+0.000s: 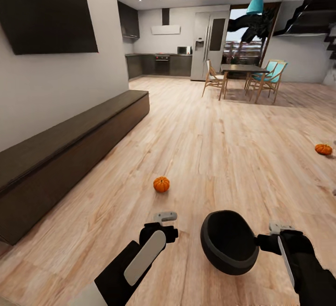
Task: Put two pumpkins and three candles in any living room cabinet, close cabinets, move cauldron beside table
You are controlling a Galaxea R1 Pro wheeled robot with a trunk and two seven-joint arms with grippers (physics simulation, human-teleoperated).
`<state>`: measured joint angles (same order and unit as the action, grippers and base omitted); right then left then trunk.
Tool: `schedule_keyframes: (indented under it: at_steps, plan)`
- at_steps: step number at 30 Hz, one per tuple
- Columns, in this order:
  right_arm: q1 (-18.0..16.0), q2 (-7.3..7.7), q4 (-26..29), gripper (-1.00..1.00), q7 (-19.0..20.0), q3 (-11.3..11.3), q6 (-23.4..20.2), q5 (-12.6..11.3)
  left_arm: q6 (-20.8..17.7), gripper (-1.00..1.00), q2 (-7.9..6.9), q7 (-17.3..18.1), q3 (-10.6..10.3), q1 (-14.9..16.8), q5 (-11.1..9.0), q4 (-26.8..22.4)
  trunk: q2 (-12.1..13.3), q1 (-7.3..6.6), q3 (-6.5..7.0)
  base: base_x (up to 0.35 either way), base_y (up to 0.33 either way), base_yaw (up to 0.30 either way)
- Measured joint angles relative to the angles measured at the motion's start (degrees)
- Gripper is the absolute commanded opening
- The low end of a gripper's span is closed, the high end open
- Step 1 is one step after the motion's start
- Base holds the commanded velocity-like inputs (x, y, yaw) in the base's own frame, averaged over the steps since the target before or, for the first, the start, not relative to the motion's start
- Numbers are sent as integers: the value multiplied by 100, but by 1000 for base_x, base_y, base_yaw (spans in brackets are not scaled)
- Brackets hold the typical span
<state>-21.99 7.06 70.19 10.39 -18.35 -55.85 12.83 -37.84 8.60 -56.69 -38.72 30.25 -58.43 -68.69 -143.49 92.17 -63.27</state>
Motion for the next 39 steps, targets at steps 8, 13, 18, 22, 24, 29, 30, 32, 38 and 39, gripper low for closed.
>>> schedule_keyframes:
  at_steps: [8,13,18,22,24,29,30,32,38,39]
  plan:
    - [-74,-210,-310,100,15,51,55,-22,17,100,0,10,-4,-1,7,127,0,0,0,202,-223,-297]
    - [-77,-351,-337,100,23,117,286,-24,23,100,17,16,-11,-1,7,311,0,0,0,218,-254,-111]
    - [-77,-595,-498,100,25,496,484,-13,31,100,24,17,-13,-1,2,408,0,0,0,203,-231,-14]
    - [-87,-844,-592,100,23,1000,693,-18,74,100,2,18,-13,-2,4,424,0,0,0,69,-68,-3]
    - [-100,-998,-803,100,13,1133,839,-16,84,100,-3,19,-13,-2,3,478,0,0,0,22,-21,-1]
    - [-208,-1193,-1478,100,-42,1195,1419,-22,98,100,1,338,-8,-1,5,809,0,0,0,9,-10,0]
    - [-260,-1205,-1588,100,-48,1189,1473,-24,99,100,1,453,-8,-1,18,846,0,0,0,46,-50,0]
    - [-343,-1215,-1700,100,-51,1182,1518,-23,100,100,1,558,-6,-1,32,889,0,0,0,118,-124,0]
    - [-437,-1224,-1854,100,-61,1169,1538,-26,101,100,1,659,-12,-1,50,934,0,0,0,118,-121,0]
    - [-442,-1224,-1859,100,-62,1168,1533,-26,101,100,1,662,-12,-1,50,940,0,0,0,38,-39,0]
